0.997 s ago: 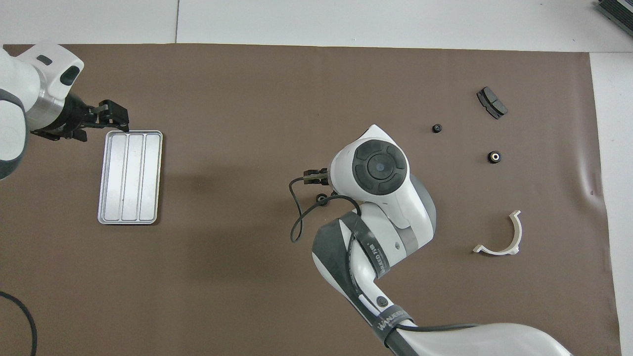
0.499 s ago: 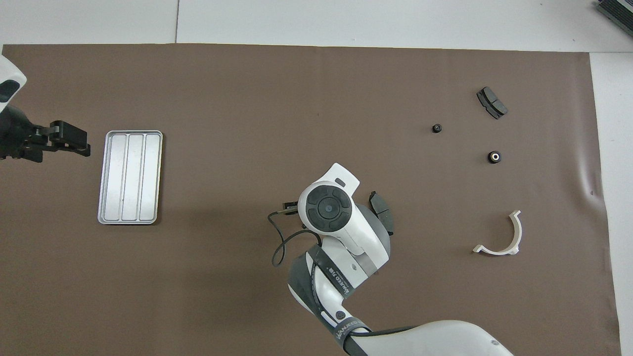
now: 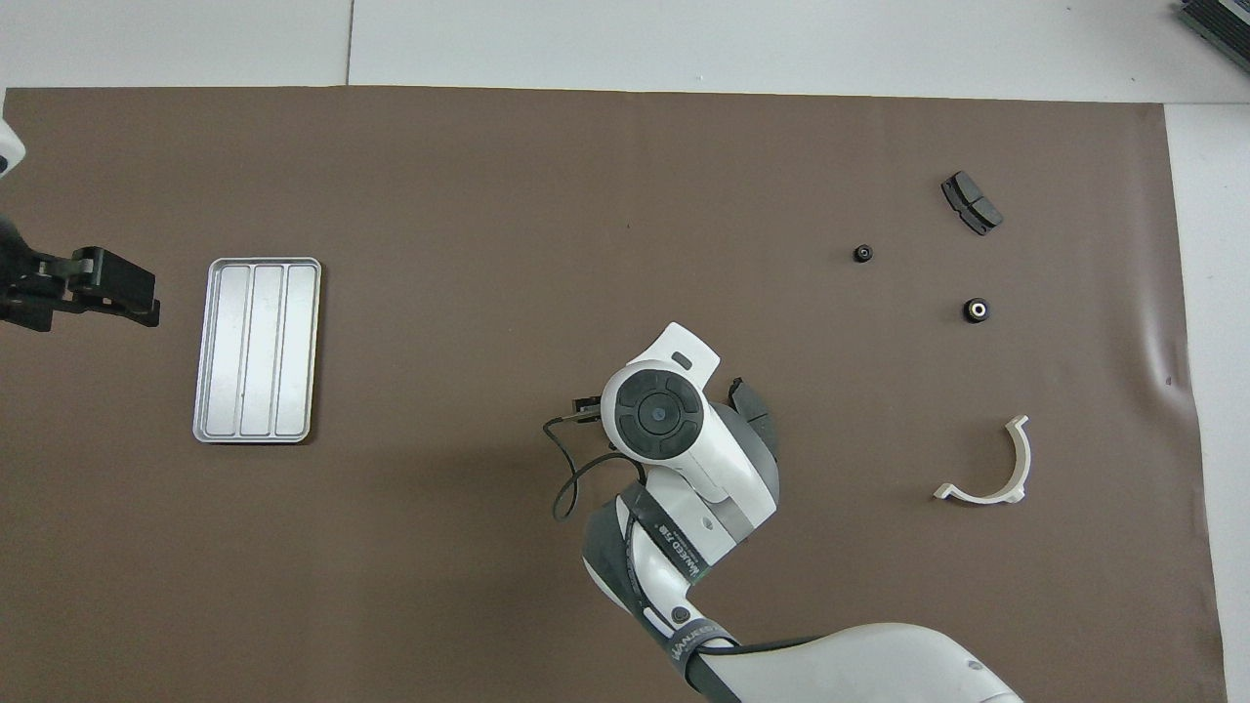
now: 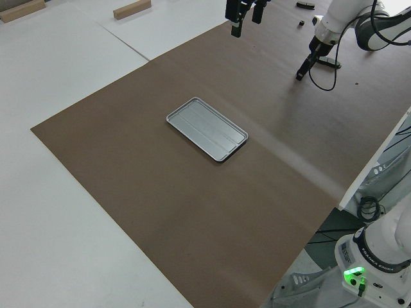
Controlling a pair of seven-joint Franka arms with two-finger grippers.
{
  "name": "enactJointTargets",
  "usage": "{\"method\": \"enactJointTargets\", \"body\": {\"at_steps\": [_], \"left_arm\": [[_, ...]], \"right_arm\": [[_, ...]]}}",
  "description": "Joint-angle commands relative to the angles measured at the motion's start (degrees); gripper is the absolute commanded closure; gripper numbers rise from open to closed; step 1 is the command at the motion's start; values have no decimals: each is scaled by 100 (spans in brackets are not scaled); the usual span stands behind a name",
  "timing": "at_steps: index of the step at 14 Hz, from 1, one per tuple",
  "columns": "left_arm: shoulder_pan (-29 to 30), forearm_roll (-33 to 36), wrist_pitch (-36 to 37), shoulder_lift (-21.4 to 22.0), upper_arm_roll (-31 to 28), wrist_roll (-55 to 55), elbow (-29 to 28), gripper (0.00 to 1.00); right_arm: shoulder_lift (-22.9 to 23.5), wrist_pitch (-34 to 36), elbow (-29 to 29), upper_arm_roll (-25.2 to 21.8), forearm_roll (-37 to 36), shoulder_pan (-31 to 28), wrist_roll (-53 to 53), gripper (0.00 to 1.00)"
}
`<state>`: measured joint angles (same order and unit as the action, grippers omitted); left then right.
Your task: Place bearing gear from tray to pile
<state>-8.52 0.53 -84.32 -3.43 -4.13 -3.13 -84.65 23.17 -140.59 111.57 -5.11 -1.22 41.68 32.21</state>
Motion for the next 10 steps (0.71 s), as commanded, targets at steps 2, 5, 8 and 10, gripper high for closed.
{"method": "enactJointTargets", "body": {"at_steps": [2, 5, 8, 10], "left_arm": [[-18, 131, -471, 361, -44, 382, -693, 11], [-27, 131, -524, 361, -44, 401, -649, 0], [-53, 123, -795, 352, -35, 358, -666, 0], [-27, 122, -823, 361, -35, 349, -684, 0]], "right_arm": [[-119, -126, 224, 27, -80, -29, 14, 26], [-110, -152, 216, 27, -80, -38, 48, 45], [-102, -284, 216, 27, -80, -29, 75, 65], [-93, -293, 207, 27, -80, -29, 84, 100]]}}
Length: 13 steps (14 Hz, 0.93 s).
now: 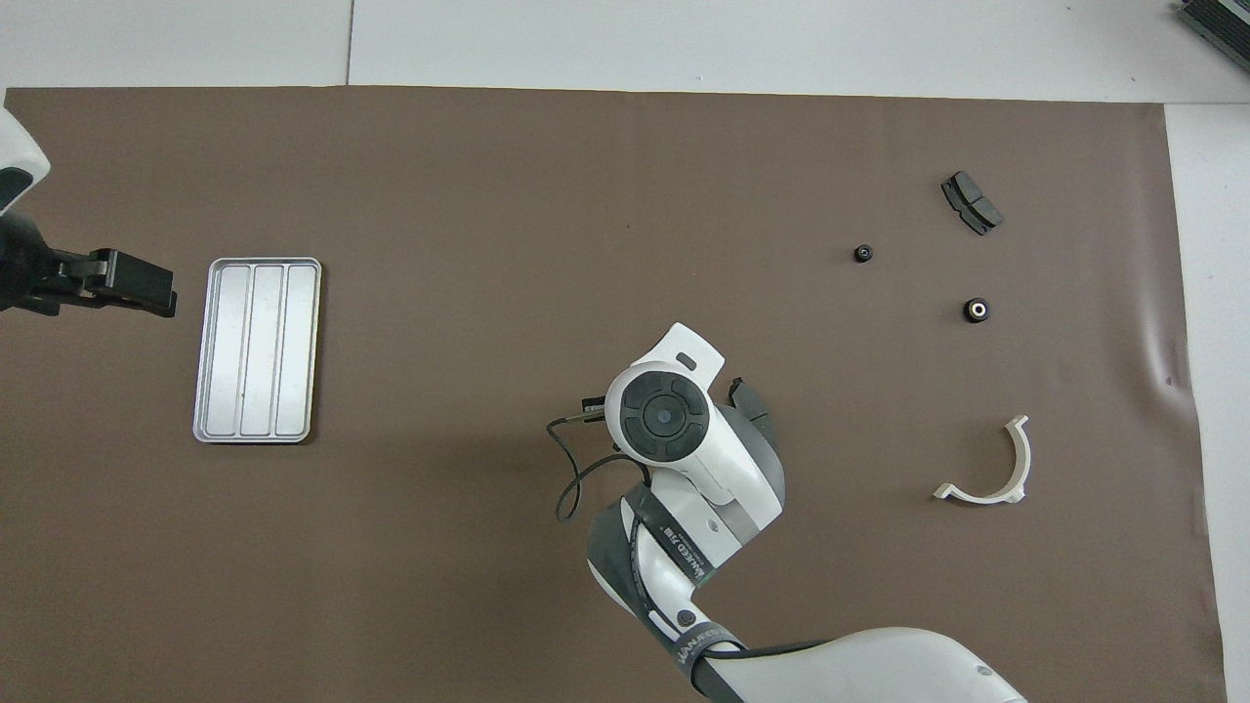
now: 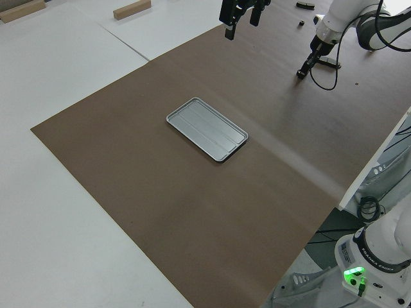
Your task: Place bearing gear from tray to pile
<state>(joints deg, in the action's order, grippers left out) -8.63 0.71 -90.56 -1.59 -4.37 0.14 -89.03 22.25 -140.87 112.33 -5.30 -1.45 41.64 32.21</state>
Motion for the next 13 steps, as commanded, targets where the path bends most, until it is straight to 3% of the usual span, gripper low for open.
{"method": "enactJointTargets", "body": {"at_steps": [1, 3, 5, 11, 13], "left_arm": [[10, 105, -216, 177, -12, 12, -246, 0], [19, 105, -330, 177, -12, 21, -273, 0], [19, 105, -418, 177, -20, 12, -273, 0], [273, 96, -576, 159, 41, 12, -290, 0], [685, 96, -770, 151, 495, 12, -308, 0]], "right_arm": [[8, -265, 105, 47, -57, -33, 84, 100], [-44, -169, 53, 38, -49, -50, 84, 100], [-429, 233, 52, -15, -49, -155, 110, 100], [-1363, 1192, 184, -15, -49, -1489, -713, 100], [-1451, 1264, 367, -6, -49, -2060, -1546, 100]]}}
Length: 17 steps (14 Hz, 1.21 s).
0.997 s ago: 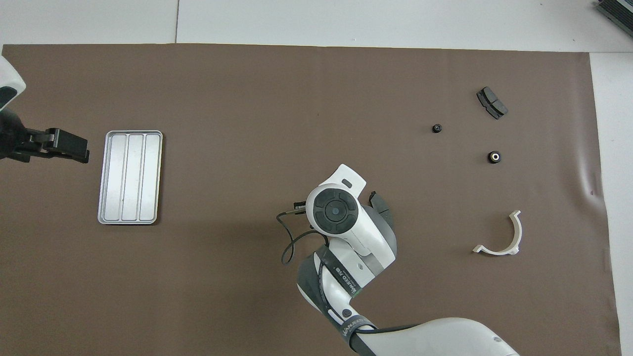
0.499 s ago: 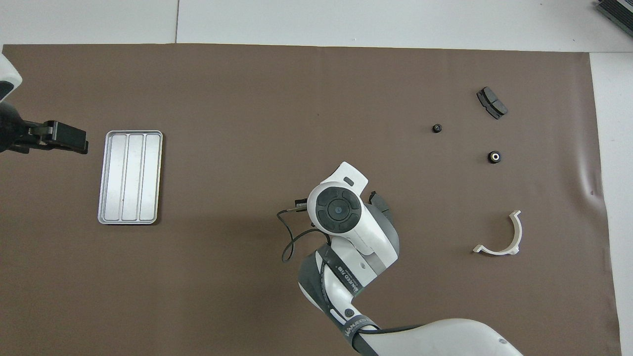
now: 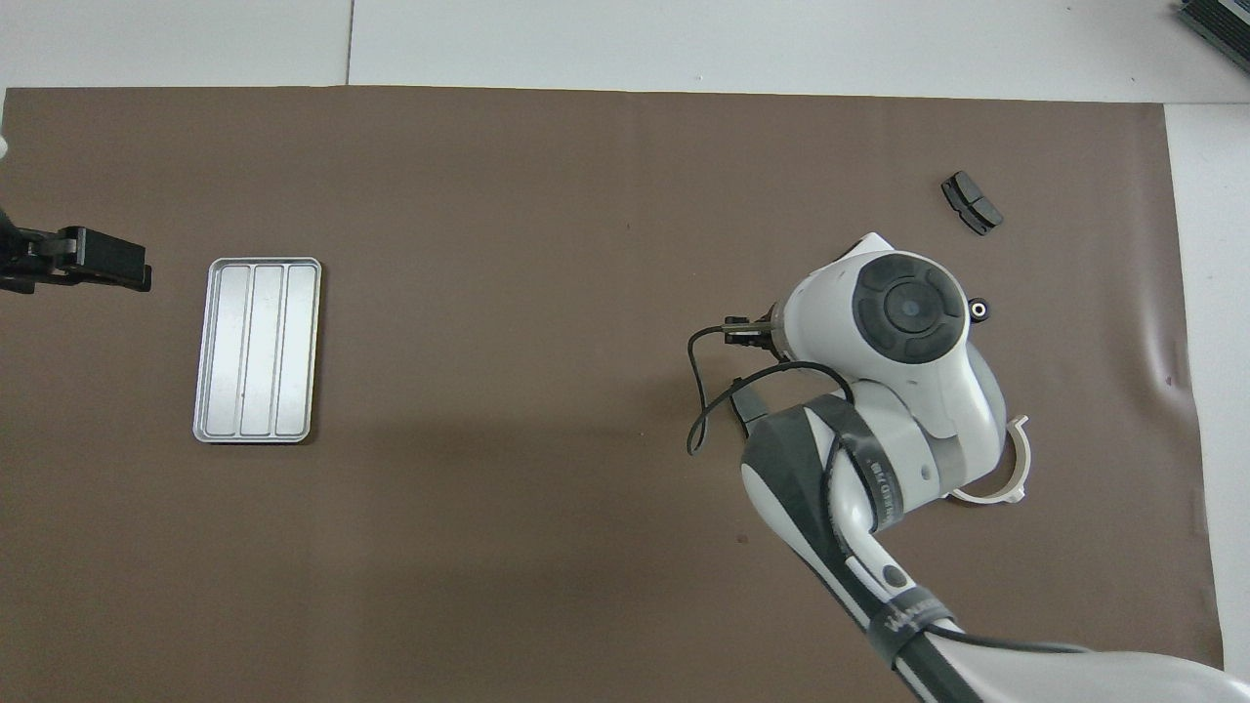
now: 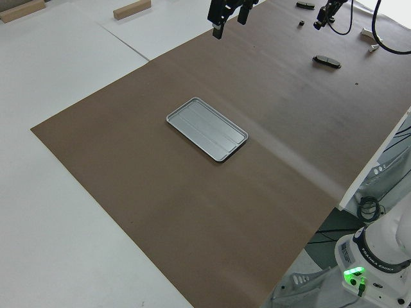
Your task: Place bearing gear from tray to pile
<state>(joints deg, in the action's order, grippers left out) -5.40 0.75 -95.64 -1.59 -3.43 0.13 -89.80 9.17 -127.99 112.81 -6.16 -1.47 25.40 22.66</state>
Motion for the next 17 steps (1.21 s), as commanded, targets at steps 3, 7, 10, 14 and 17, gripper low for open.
{"method": "enactJointTargets", "body": {"at_steps": [3, 7, 10, 14, 17], "left_arm": [[478, 83, -333, 159, 607, 13, -265, 0], [469, 83, -210, 177, 615, 5, -274, 0], [496, 83, -175, 186, 607, 13, -301, 0], [478, 83, -174, 186, 598, 22, -301, 0], [540, 83, -174, 186, 598, 22, -301, 0]], "right_arm": [[-257, -147, 759, 80, 50, -1211, -2086, 100], [-249, -866, 1488, 88, 59, -1826, -3186, 100], [-231, -1132, 1744, 88, 59, -1916, -3391, 97], [-178, -1194, 1841, 88, 534, -1855, -3365, 58], [-161, -1185, 1754, 88, 578, -1837, -3182, 0]]}}
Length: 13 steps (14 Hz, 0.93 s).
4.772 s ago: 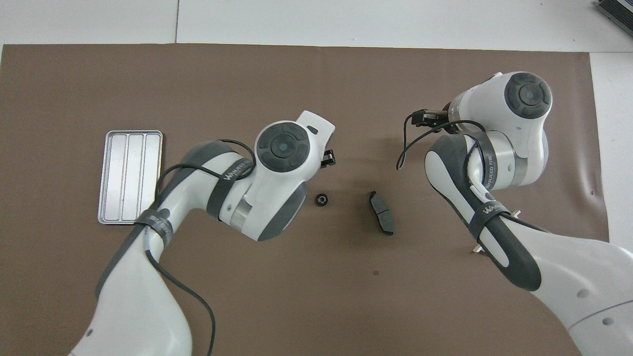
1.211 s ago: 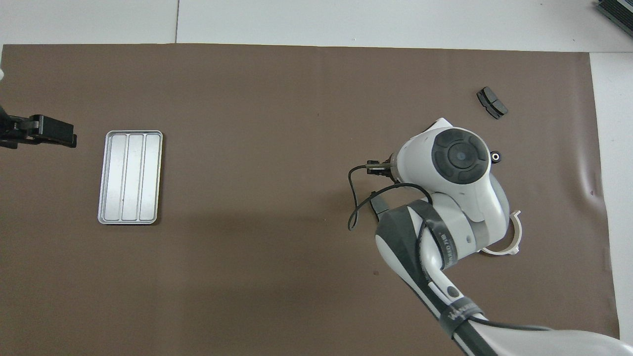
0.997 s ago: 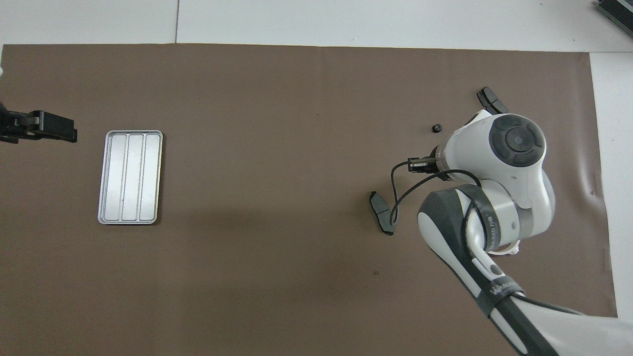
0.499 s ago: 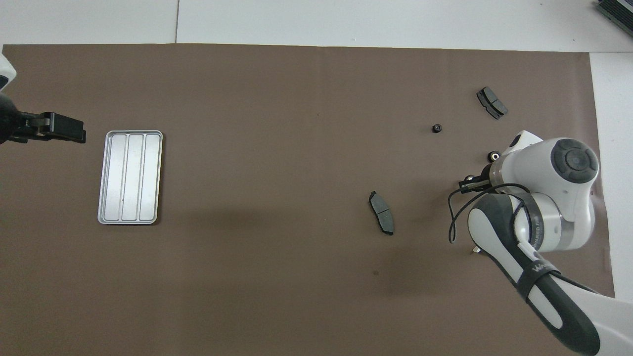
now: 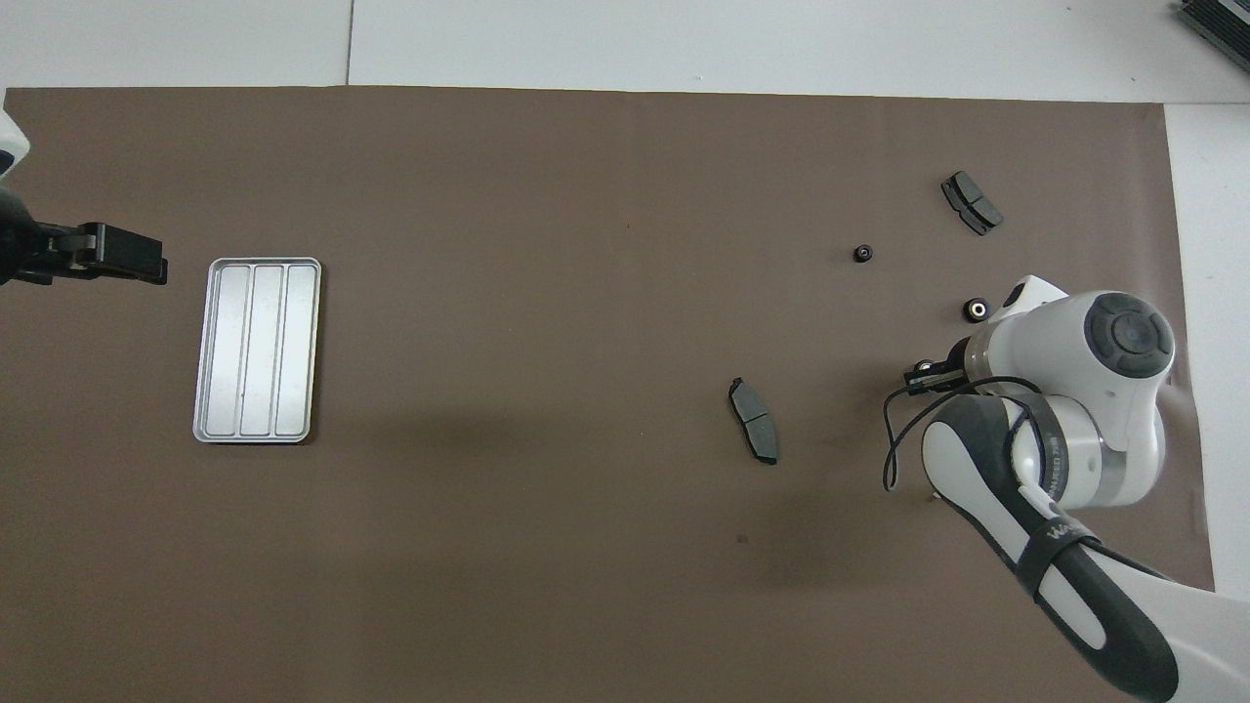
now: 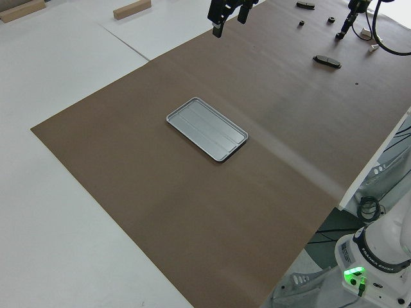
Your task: Place bearing gear from tray to pile
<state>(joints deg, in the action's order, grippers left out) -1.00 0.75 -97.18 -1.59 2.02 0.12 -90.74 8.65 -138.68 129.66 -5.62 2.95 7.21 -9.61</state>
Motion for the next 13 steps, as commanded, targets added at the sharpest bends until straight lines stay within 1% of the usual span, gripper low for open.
{"method": "enactJointTargets", "body": {"at_steps": [1, 4, 6, 7, 10, 13], "left_arm": [[100, 83, -21, 186, 52, 23, -208, 0], [91, 83, -21, 186, 52, 23, -208, 0], [91, 83, -21, 186, 52, 23, -208, 0], [91, 83, -21, 186, 52, 23, -208, 0], [100, 83, -21, 186, 52, 23, -208, 0], [100, 83, -21, 186, 52, 23, -208, 0]], "right_arm": [[-127, -106, -106, 34, 127, -9, 317, 0], [-206, -1, -616, 26, 39, 53, 951, 0], [-276, 243, -915, 8, 21, 18, 979, 0], [-320, 524, -1125, 8, -13, -17, 987, 0], [-583, 1691, -1872, -44, -31, -35, 1137, 0], [-768, 2816, -2488, -45, -172, -123, 1294, 0]]}}
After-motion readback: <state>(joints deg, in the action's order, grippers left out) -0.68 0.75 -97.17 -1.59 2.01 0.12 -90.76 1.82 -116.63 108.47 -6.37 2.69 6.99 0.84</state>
